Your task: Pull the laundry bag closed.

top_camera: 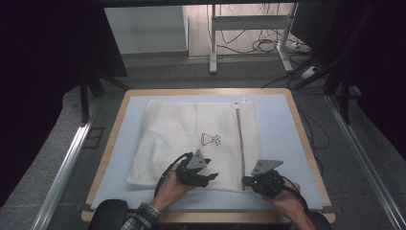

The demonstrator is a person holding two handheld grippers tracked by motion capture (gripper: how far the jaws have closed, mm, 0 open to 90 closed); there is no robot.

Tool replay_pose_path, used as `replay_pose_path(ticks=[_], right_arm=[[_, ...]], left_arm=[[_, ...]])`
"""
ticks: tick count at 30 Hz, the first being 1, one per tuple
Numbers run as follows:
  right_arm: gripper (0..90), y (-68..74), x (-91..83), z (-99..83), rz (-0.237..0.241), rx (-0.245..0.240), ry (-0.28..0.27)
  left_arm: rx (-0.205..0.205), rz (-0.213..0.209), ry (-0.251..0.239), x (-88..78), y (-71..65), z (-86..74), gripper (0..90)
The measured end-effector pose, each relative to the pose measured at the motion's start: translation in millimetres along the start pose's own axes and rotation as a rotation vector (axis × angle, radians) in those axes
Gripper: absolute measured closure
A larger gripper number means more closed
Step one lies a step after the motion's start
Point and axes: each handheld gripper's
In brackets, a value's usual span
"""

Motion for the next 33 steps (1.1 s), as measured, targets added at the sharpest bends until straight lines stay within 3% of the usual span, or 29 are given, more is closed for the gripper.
replay_pose_path(ticks=[3,6,13,18,23,33], right_arm=[[85.6,0.1,0.9,0.5,0.003,-0.004,0.006],[85.7,-0.2,1.7,0.5,0.004,-0.003,0.012],[85.7,-1.4,1.3,0.1,0.007,0.005,0.016],[85.7,-1.6,0.9,0.1,0.007,0.004,0.015],[85.7,-2.0,0.9,-0.1,0.006,0.002,0.013],[85.6,-2.6,0.8,0.0,0.010,0.006,0.014]], left_arm=[[-0.005,-0.019,-0.009,1.1,-3.0,2.4,41.2],[-0.017,-0.066,-0.022,6.0,-7.6,7.1,43.8],[0.011,-0.184,0.010,25.4,-22.1,14.8,61.7],[0.005,-0.232,0.004,34.5,-28.3,18.1,68.2],[0.022,-0.268,0.007,42.0,-34.4,21.3,79.2],[0.048,-0.283,0.036,51.8,-39.6,22.9,84.6]])
Point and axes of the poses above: each handheld gripper's, and its own axes: x roughly forward along the jaws, z roughly out of its top, y roughly to its left, and after that the axes turned 1 degree about x, right-handed
